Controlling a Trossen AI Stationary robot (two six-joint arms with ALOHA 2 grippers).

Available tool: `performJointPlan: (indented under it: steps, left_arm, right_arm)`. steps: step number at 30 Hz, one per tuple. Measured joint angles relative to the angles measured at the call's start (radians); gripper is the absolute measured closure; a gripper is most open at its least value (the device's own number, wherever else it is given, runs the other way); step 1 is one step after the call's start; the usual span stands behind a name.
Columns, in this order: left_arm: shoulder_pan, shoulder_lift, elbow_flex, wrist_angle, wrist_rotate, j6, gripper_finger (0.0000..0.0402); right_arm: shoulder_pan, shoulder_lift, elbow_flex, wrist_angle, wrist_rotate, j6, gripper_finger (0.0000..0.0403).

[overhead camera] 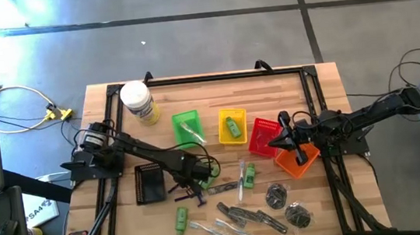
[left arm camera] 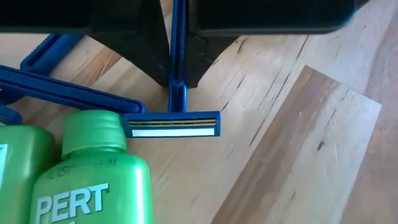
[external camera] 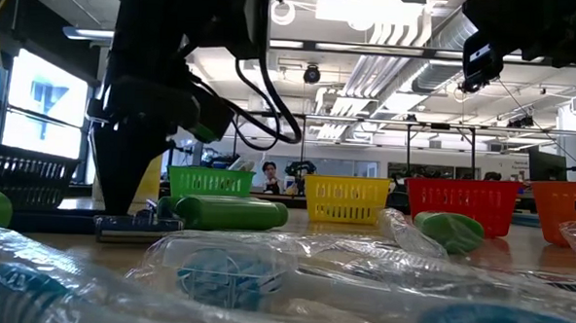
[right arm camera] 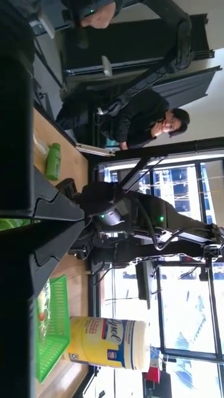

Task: Pick & Place Travel size toiletries
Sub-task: Put the blue razor into the black bin

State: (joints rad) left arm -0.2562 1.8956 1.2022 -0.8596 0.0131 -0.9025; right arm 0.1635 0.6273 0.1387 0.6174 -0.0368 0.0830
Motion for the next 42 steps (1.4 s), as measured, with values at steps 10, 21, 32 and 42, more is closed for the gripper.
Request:
performJointPlan:
  steps: [10, 21, 32, 42]
  left_arm:
    - [-0.007, -0.009, 0.181, -0.231, -0.134, -0.016, 0.0380]
    - [-0.055, -0.048, 0.531, -0.629, -0.277, -0.015, 0.0386]
    - [-0.195, -0.172, 0.466, -0.693, -0.158, -0.280, 0.0386]
    - [-0.242, -0.216, 0.143, -0.702, -0.033, -0.500, 0.0385]
  right_arm:
    - [0.000, 0.000, 0.000, -0.001, 0.000, 0.000, 0.0400]
    - [0.000, 0.000, 0.000, -0.012, -0.034, 0.000, 0.0400]
    - [0.000, 0.000, 0.000, -0.015, -0.034, -0.005, 0.0400]
    - [0.000, 0.000, 0.000, -0.007, -0.034, -0.006, 0.0401]
